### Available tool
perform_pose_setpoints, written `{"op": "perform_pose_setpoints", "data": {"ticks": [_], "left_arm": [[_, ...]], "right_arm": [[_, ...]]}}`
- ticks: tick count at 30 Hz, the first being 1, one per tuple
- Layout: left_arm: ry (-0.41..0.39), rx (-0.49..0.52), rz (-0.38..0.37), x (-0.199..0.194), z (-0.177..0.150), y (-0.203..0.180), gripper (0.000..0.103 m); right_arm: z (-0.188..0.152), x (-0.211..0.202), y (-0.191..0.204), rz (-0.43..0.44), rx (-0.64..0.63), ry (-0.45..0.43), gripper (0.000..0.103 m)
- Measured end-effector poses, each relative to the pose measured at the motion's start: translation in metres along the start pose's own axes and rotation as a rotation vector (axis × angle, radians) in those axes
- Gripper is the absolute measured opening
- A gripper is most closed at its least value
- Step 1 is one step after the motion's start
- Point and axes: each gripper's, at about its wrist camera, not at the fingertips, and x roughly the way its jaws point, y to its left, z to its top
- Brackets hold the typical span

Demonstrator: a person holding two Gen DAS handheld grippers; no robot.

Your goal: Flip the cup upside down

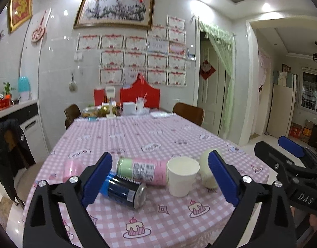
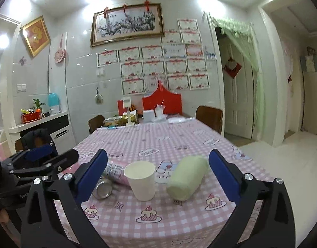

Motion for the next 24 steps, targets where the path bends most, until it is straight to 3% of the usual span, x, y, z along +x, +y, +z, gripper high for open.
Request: {"op": "perform_pose_setpoints", "data": {"ticks": [6, 11, 24], "left_arm": [[-0.095, 0.017, 0.028, -0.015, 0.005, -0.003, 0.098], [-0.123, 0.029, 0.048, -0.015, 0.005, -0.002, 0.099], [-0.113, 0.050, 0.080, -0.008, 0.003, -0.002, 0.099]], "right_arm": [[0.000, -0.006, 0.002, -0.019, -0.022, -0.050, 0.095], [-0.003, -0.007, 0.004, -0.027, -0.026, -0.066, 0.095], [-0.008, -0.003, 0.007, -0.032, -0.040, -0.053, 0.095]]}}
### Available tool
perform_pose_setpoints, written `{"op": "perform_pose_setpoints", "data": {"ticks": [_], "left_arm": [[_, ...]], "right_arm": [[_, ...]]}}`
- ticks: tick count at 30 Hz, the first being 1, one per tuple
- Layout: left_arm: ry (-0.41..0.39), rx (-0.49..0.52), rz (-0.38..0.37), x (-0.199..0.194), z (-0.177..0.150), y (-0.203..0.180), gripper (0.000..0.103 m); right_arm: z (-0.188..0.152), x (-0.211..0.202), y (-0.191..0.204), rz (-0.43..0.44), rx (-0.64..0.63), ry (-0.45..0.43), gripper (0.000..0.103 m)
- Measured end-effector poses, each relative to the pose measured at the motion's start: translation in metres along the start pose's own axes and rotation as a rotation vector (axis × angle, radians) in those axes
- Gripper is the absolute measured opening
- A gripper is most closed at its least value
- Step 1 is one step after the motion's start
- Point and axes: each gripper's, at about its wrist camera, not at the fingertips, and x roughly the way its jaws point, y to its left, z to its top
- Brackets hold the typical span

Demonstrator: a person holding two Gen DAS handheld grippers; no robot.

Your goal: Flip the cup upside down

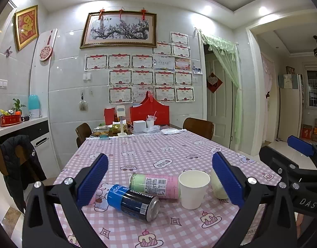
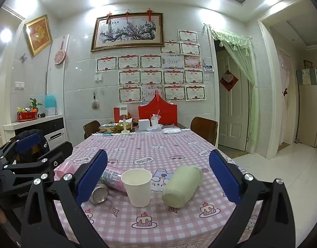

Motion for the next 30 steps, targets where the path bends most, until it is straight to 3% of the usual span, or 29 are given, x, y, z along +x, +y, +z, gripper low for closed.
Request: {"op": "perform_pose_setpoints", "data": {"ticks": [30], "left_arm": [[0.015, -0.006, 0.002, 0.0049, -0.0074, 0.0046, 0.099]], "right_arm": [[-0.0079, 0.0063, 0.0013, 0.002, -0.004, 0.020, 0.095]]}}
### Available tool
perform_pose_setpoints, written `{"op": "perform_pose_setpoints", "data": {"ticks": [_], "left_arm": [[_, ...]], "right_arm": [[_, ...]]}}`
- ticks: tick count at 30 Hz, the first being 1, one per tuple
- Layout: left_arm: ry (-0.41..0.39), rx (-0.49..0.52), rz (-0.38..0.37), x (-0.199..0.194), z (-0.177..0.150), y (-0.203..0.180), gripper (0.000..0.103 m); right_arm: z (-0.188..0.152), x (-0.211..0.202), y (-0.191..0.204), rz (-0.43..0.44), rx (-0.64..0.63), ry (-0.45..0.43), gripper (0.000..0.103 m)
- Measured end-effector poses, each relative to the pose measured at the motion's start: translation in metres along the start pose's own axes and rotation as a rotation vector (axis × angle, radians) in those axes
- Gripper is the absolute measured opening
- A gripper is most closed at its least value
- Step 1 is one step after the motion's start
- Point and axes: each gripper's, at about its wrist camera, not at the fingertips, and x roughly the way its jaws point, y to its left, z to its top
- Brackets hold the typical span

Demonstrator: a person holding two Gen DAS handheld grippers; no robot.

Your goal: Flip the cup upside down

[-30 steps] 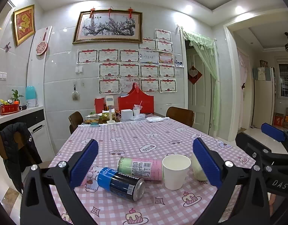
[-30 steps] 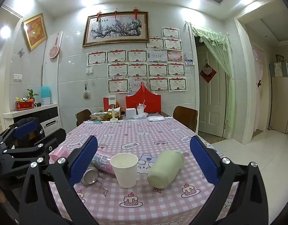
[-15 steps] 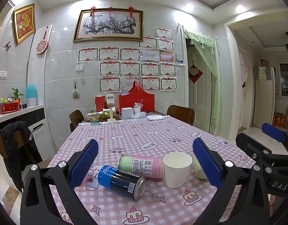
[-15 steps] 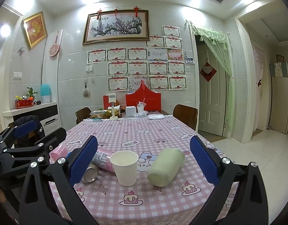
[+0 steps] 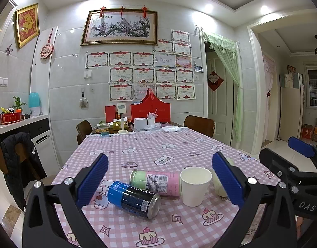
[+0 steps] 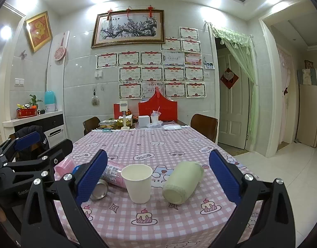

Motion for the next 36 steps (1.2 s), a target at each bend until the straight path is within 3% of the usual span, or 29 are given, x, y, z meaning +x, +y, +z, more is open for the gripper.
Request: {"op": "perform_pose_setpoints", "data": {"ticks": [36], "left_arm": [[0.017, 0.001, 0.004, 0.0061, -0.0050, 0.0003, 0.099]], "right_arm": [[-0.0043, 0.0016, -0.0024, 0.002, 0.002, 0.020, 0.095]]}}
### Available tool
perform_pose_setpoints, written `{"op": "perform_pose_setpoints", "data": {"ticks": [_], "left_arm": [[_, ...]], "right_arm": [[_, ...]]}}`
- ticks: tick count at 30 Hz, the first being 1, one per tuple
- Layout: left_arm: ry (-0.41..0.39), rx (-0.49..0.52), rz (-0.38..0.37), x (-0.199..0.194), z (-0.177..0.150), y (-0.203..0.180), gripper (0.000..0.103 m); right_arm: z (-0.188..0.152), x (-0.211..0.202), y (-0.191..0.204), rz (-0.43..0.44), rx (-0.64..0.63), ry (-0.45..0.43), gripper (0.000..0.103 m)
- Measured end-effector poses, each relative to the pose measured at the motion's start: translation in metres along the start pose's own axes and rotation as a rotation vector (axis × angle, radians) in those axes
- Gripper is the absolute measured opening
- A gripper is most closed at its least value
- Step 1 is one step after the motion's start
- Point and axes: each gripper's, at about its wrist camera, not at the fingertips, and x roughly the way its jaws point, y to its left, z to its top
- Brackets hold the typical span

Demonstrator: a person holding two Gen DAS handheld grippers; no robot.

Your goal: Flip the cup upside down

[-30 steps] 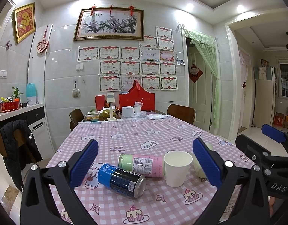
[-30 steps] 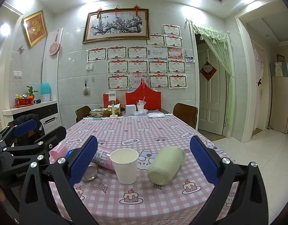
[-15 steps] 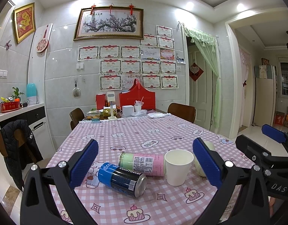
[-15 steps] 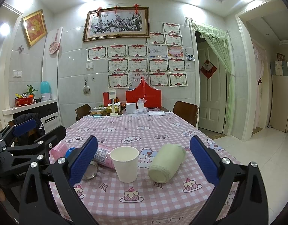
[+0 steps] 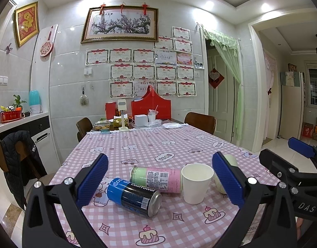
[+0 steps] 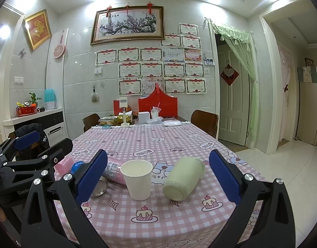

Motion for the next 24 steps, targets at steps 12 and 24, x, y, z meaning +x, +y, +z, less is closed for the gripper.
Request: {"op": "perform_pose_setpoints", "data": {"ticks": [12, 24], "left_arm": [[0.009, 0.001, 0.003, 0.005, -0.003, 0.001, 0.099], [0.057, 0.011, 0.020, 0.026, -0.012, -0.001, 0.099]], "right_arm": [[-0.005, 0.004, -0.001, 0.004, 0.001, 0.016, 0.095], [-0.011, 0.023, -0.005, 0.009, 0.009, 0.062, 0.095]]}}
